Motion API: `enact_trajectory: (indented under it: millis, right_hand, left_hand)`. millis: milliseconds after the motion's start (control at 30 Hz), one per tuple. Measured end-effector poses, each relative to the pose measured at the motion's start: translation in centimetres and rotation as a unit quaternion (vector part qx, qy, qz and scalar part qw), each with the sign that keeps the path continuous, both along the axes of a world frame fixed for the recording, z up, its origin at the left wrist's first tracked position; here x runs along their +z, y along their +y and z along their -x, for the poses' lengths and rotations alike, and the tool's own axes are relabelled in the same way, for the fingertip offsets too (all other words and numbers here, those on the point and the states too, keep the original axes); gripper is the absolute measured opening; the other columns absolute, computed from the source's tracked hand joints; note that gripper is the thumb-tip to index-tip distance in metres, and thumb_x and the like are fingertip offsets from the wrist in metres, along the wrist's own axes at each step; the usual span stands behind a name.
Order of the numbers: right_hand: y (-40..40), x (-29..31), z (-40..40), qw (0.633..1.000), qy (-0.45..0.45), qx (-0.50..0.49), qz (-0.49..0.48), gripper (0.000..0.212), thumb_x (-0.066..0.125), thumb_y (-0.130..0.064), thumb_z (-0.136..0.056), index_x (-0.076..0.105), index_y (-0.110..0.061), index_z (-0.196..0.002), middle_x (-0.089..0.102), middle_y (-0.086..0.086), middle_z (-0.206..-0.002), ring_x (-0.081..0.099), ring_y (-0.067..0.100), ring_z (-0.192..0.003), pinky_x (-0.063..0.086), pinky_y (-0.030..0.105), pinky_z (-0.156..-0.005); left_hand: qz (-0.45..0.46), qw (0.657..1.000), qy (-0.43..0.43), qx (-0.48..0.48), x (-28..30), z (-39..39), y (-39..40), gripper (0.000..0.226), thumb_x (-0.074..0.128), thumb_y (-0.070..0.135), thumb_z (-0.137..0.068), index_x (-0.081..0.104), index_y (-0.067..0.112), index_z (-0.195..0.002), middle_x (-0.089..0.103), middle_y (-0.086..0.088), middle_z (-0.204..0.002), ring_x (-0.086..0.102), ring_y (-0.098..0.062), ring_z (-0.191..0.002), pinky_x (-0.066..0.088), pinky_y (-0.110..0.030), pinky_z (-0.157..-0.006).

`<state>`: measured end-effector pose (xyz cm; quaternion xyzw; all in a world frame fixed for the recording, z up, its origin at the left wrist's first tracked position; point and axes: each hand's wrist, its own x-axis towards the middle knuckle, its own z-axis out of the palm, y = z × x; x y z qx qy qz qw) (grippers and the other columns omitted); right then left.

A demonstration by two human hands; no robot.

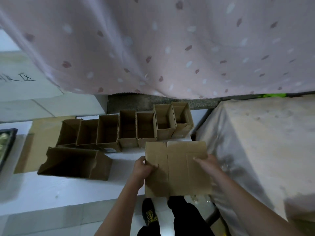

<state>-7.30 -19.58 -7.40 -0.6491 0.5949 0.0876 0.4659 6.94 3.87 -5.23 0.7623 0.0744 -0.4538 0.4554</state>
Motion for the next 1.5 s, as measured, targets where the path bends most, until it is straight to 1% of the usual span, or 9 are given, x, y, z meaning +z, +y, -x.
enact_trajectory:
  millis: [200, 433, 567, 667, 800, 933, 1133, 1333, 1500]
  right_hand:
    - [-0.5, 7.2, -2.4, 0.962, -0.047, 0.190, 0.190, 0.102, 0.069, -0.066, -0.079, 0.018, -0.022, -0.155, 0.025, 0.009, -0.158, 0.028, 0.034, -0.144, 0.035, 0.050, -0.113]
    - [0.9, 11.7, -7.4, 0.877, -0.131, 0.459, 0.056, 0.044, 0.075, -0.049, -0.083, 0.057, -0.037, -0.121, 0.064, -0.013, -0.113, 0.060, 0.000, -0.093, 0.050, 0.017, -0.068]
    - [1.1, 11.8, -7.0, 0.869, -0.195, 0.454, 0.020, 0.017, 0.068, -0.046, -0.089, 0.064, -0.038, -0.104, 0.068, -0.014, -0.101, 0.065, 0.001, -0.085, 0.050, 0.014, -0.062]
    - [1.7, 11.3, -6.3, 0.859, -0.238, 0.453, 0.024, 0.015, 0.066, -0.046, -0.091, 0.061, -0.037, -0.102, 0.065, -0.015, -0.098, 0.063, 0.002, -0.086, 0.045, 0.014, -0.060]
    - [2.8, 10.2, -5.3, 0.860, -0.272, 0.432, 0.025, 0.014, 0.064, -0.043, -0.094, 0.059, -0.030, -0.095, 0.065, -0.013, -0.090, 0.061, -0.001, -0.079, 0.042, 0.012, -0.055]
    - [5.5, 10.3, -5.3, 0.868, -0.288, 0.405, -0.019, 0.017, 0.063, -0.041, -0.095, 0.064, -0.024, -0.099, 0.068, -0.008, -0.091, 0.064, 0.008, -0.082, 0.043, 0.021, -0.057]
    - [12.6, 10.7, -5.1, 0.886, -0.286, 0.355, -0.088, 0.029, 0.061, -0.044, -0.095, 0.064, -0.015, -0.097, 0.068, 0.001, -0.089, 0.063, 0.016, -0.078, 0.042, 0.026, -0.057]
    - [19.8, 11.7, -6.6, 0.857, -0.297, 0.404, -0.118, 0.023, 0.065, -0.039, -0.094, 0.064, -0.024, -0.111, 0.069, -0.011, -0.102, 0.064, 0.006, -0.093, 0.049, 0.023, -0.071]
    - [26.4, 11.4, -9.5, 0.838, -0.284, 0.456, -0.096, 0.016, 0.068, -0.034, -0.093, 0.060, -0.031, -0.107, 0.067, -0.011, -0.107, 0.063, 0.009, -0.099, 0.055, 0.034, -0.082]
  left_hand:
    - [0.072, 0.984, -0.145, -0.068, 5.9, -1.7, 2.0, 0.047, 0.076, 0.022, -0.087, 0.049, 0.040, -0.121, 0.053, 0.012, -0.112, 0.054, -0.012, -0.103, 0.049, -0.039, -0.092]
    - [0.034, 0.956, -0.277, -0.088, 11.6, -1.8, 2.0, 0.030, 0.074, 0.021, -0.088, 0.062, 0.038, -0.109, 0.067, 0.013, -0.101, 0.066, -0.003, -0.088, 0.051, -0.018, -0.062]
    - [0.007, 0.941, -0.336, -0.051, 12.8, 0.4, 2.7, 0.024, 0.075, 0.022, -0.087, 0.064, 0.042, -0.094, 0.067, 0.016, -0.088, 0.065, 0.001, -0.082, 0.056, -0.027, -0.070]
    - [-0.063, 0.934, -0.351, 0.000, 12.8, 2.6, 3.1, 0.047, 0.075, 0.030, -0.089, 0.059, 0.038, -0.132, 0.065, 0.014, -0.121, 0.062, -0.009, -0.111, 0.054, -0.034, -0.093]
    - [-0.154, 0.923, -0.339, 0.100, 11.5, 6.7, 4.0, 0.081, 0.072, 0.043, -0.089, 0.025, 0.044, -0.155, 0.025, 0.001, -0.162, 0.027, -0.031, -0.146, 0.037, -0.059, -0.113]
    - [-0.150, 0.907, -0.273, 0.284, 10.0, 11.4, 5.9, 0.105, 0.072, 0.047, -0.088, -0.004, 0.038, -0.159, -0.002, -0.004, -0.168, 0.012, -0.033, -0.153, 0.024, -0.052, -0.121]
    - [0.013, 0.900, -0.187, 0.394, 8.5, 15.6, 10.6, 0.041, 0.069, 0.036, -0.093, 0.057, 0.022, -0.129, 0.068, -0.003, -0.126, 0.067, -0.012, -0.104, 0.058, -0.030, -0.083]
    - [-0.009, 0.819, -0.229, 0.526, 8.7, 15.4, 15.9, 0.021, 0.070, 0.035, -0.092, 0.064, 0.021, -0.106, 0.072, 0.002, -0.092, 0.067, -0.008, -0.082, 0.049, -0.021, -0.061]
    - [-0.002, 0.800, -0.229, 0.554, 8.0, 12.9, 22.9, 0.031, 0.068, 0.032, -0.095, 0.053, 0.005, -0.097, 0.062, 0.003, -0.097, 0.068, -0.006, -0.076, 0.048, -0.015, -0.054]
